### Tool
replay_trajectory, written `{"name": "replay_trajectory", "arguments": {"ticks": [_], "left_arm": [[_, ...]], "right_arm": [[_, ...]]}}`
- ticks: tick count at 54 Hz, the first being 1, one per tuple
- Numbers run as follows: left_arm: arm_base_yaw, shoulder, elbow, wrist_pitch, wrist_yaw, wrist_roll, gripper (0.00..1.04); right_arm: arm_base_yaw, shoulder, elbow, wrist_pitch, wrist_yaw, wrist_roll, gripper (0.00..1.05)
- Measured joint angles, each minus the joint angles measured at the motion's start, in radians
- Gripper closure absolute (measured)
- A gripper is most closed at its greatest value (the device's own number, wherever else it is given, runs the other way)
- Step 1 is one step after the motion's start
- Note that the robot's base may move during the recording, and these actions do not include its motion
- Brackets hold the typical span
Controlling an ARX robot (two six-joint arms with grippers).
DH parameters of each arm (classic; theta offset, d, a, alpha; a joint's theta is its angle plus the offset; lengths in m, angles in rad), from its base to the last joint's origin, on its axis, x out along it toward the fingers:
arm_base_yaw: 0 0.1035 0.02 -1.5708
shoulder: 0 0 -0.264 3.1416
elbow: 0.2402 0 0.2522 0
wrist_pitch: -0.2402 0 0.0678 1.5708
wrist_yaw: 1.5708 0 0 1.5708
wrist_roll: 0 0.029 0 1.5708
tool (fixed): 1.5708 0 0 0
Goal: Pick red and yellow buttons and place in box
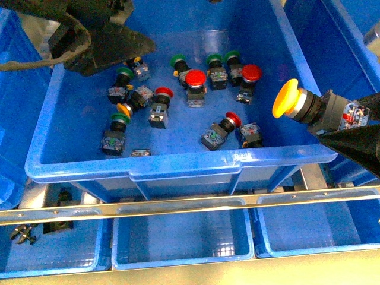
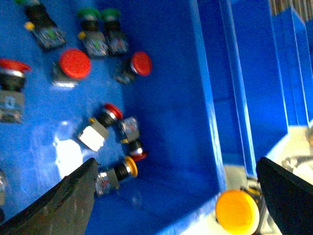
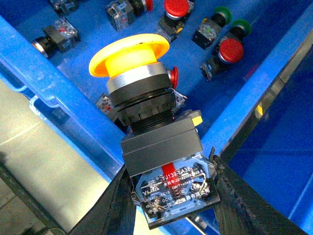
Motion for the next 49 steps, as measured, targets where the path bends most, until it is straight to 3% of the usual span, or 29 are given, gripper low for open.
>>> {"name": "replay_trajectory", "arguments": {"ticks": [13, 21, 43, 48, 49], "left_arm": [[-0.059, -0.023, -0.006, 0.022, -0.006, -0.028, 0.08], [-0.05, -0.121, -0.071, 0.016, 0.005, -0.01, 0.08], [0.161, -0.512, -0.423, -0.143, -0.037, 0.169, 0.08], [0.177, -0.626, -0.541, -0.163, -0.102, 0.234, 0.08], [0.156, -0.62, -0.602, -0.046, -0.216, 0.284, 0.13]], "right_arm": [[-0.018, -0.044, -0.004, -0.017, -0.023, 0.0, 0.7], [-0.066, -0.07, -0.011, -0.031, -0.024, 0.0, 0.7], [-0.218, -0.168, -0.016, -0.062, -0.043, 0.016, 0.7], [-0.251, -0.226, -0.032, -0.062, -0.018, 0.065, 0.7], [-0.253, -0.238, -0.036, -0.061, -0.015, 0.074, 0.7]]}}
